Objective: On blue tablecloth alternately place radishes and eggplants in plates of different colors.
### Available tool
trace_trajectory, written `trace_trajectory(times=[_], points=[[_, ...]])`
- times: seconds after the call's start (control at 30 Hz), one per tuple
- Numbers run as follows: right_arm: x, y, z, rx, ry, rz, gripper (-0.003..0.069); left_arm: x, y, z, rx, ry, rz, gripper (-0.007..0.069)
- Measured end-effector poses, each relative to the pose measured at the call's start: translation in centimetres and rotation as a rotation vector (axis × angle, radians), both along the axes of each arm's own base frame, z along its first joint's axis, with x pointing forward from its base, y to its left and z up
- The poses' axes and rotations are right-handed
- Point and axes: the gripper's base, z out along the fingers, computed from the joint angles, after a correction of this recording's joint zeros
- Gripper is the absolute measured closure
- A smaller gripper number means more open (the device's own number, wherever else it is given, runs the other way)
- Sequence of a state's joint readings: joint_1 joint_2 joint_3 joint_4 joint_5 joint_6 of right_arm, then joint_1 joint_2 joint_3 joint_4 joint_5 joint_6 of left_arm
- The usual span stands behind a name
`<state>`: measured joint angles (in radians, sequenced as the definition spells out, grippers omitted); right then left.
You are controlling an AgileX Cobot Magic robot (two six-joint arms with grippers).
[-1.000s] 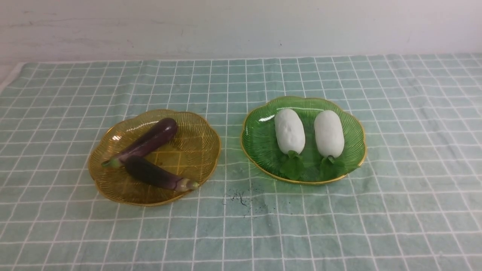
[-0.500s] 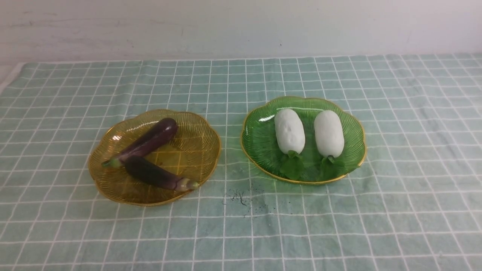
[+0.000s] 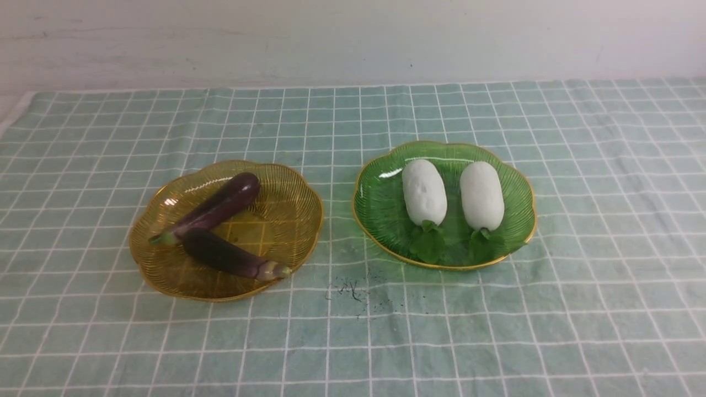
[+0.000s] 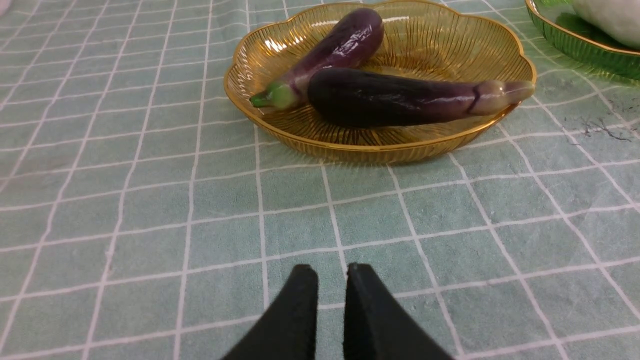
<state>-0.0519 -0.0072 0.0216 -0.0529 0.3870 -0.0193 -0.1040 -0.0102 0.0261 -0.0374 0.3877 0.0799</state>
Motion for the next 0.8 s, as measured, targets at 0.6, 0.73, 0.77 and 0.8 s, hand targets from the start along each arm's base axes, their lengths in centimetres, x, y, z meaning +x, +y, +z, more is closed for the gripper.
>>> trace_trajectory(times=[0.6,0.73,0.77,0.8], points=[[0.00,0.00,0.00,0.000,0.000,-0.001,0.0671,0.00,0.00,0.00,0.000,0.000,0.000,0.0557],[0.00,0.00,0.00,0.008,-0.001,-0.002,0.0671,0.00,0.00,0.00,0.000,0.000,0.000,0.0557],[0.00,0.00,0.00,0.009,-0.001,-0.003,0.0671,0.00,0.00,0.00,0.000,0.000,0.000,0.0557],[0.00,0.00,0.00,0.010,-0.001,-0.003,0.0671,0.00,0.00,0.00,0.000,0.000,0.000,0.0557]])
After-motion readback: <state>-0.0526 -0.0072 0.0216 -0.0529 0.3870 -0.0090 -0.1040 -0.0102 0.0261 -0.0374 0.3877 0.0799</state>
